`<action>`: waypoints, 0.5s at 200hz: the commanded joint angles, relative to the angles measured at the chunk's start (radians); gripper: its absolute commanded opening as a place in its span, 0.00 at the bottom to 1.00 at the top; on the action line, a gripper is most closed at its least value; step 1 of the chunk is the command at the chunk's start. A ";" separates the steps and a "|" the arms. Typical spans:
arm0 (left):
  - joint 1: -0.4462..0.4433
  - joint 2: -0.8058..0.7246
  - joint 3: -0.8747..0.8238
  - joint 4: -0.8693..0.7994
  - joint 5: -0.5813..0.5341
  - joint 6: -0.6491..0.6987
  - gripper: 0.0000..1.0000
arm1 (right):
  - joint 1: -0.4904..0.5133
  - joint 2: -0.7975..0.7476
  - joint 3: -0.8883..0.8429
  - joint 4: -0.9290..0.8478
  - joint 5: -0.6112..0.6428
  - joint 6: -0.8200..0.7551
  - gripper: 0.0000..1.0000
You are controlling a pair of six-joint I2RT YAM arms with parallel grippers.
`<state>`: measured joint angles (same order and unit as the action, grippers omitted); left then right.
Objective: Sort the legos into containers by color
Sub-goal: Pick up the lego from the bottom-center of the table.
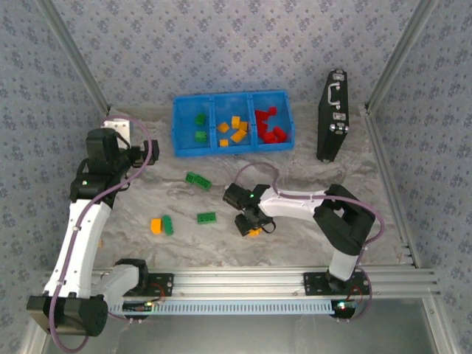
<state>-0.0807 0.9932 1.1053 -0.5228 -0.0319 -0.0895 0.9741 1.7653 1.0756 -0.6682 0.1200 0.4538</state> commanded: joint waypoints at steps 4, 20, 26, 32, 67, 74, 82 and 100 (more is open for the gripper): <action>0.002 0.005 0.047 0.000 0.000 0.007 1.00 | 0.006 -0.016 -0.005 -0.047 0.018 -0.016 0.50; 0.001 0.015 0.054 0.001 0.000 0.012 1.00 | -0.004 -0.017 0.032 -0.083 0.017 -0.048 0.45; 0.001 0.017 0.057 0.002 0.000 0.015 1.00 | -0.012 -0.018 0.055 -0.096 0.015 -0.066 0.43; 0.002 0.019 0.061 0.001 -0.003 0.018 1.00 | -0.023 -0.018 0.082 -0.110 0.012 -0.088 0.42; 0.012 0.013 0.061 -0.012 -0.026 0.041 1.00 | -0.150 0.012 0.348 -0.155 -0.006 -0.252 0.40; 0.016 0.007 0.058 -0.017 -0.031 0.048 1.00 | -0.179 0.027 0.412 -0.157 -0.009 -0.286 0.40; 0.019 -0.001 0.051 -0.026 -0.039 0.051 1.00 | -0.213 0.052 0.489 -0.153 -0.006 -0.326 0.41; 0.031 -0.033 0.032 -0.049 -0.051 0.045 1.00 | -0.284 0.137 0.663 -0.132 0.009 -0.414 0.41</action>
<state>-0.0666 1.0088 1.1286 -0.5327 -0.0521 -0.0635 0.7696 1.8168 1.5539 -0.7910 0.1093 0.1993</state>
